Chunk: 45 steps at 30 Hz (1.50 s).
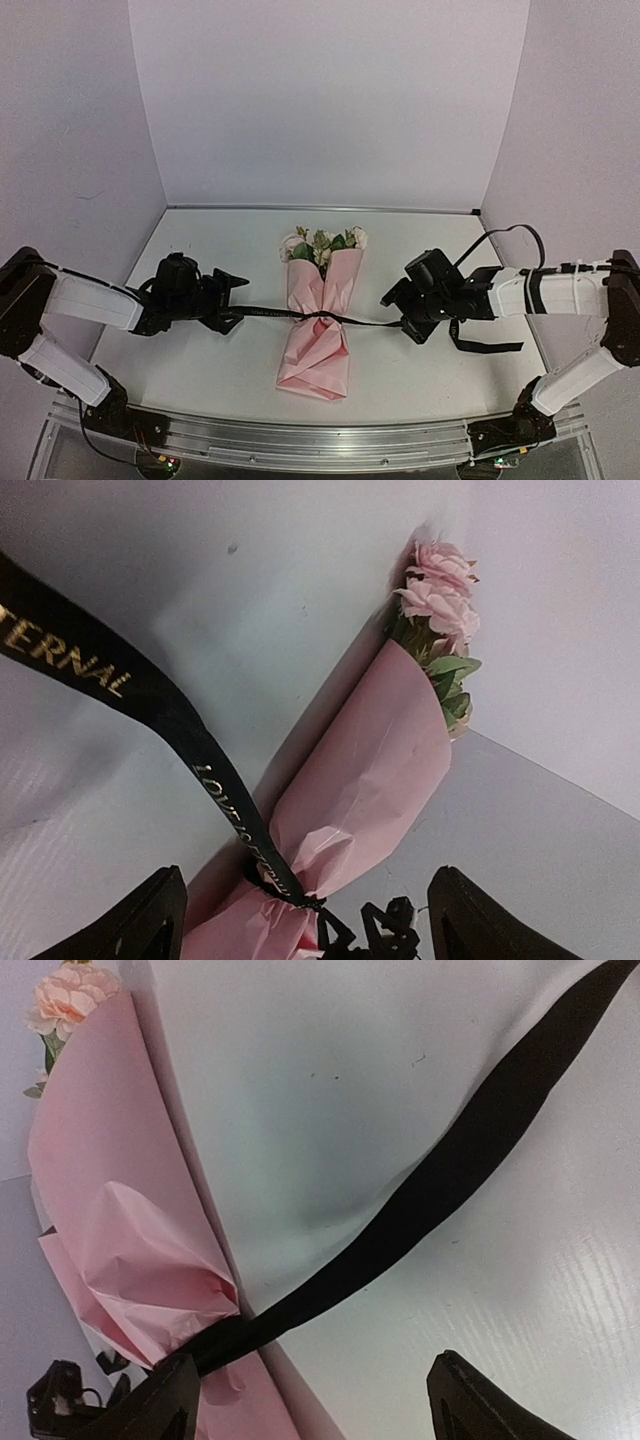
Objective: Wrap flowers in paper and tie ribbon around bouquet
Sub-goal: Tie the ribbon around the folded wrapping paper.
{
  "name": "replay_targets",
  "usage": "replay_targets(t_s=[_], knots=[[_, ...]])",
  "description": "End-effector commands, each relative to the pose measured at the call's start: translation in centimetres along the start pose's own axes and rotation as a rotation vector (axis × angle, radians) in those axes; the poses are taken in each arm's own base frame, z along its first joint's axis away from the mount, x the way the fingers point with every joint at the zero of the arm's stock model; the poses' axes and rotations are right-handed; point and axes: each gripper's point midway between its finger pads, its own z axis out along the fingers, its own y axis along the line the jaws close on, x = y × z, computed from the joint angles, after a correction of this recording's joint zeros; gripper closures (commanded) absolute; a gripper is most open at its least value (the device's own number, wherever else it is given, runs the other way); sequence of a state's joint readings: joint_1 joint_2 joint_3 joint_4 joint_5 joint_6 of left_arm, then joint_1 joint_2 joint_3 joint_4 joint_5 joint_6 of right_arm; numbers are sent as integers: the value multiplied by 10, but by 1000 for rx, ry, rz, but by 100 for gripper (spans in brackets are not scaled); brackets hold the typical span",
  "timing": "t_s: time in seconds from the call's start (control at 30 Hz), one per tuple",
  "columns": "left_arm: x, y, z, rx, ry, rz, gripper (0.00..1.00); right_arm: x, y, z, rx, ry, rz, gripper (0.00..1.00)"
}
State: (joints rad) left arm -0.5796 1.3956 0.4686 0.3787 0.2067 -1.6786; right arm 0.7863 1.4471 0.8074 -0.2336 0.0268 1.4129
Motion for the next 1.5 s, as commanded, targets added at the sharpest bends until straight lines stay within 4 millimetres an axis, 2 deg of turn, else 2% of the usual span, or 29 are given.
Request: replay_targets(t_s=[0.0,0.2,0.43,0.57,0.8,0.93,1.0,1.1,1.2,1.3,1.37,1.47], knots=[[20,-23,19,113,82,-158,15,8,15,16,-84,22,142,17],[36,-10,37,26,132,-163,15,22,5,36,-63,86,204,18],[35,7,50,-22,134,-176,21,21,-2,50,-33,66,214,19],[37,11,60,-24,158,-197,32,22,-2,58,-26,66,216,24],[34,15,69,-39,147,-218,44,18,-6,67,-14,37,216,30],[32,13,77,1,158,-226,67,15,-5,71,-12,28,201,35],[30,10,79,24,156,-212,82,11,-3,71,-15,15,188,41],[23,4,77,47,135,-161,98,1,0,70,-23,-19,158,57],[14,-7,71,71,101,-86,100,-6,4,66,-32,-42,126,82],[4,-19,63,80,46,0,100,-14,6,59,-25,-67,89,100],[2,-31,57,85,19,85,100,-19,7,52,-12,-91,52,100],[-1,-37,53,46,-11,193,100,-27,6,41,17,-127,3,100]])
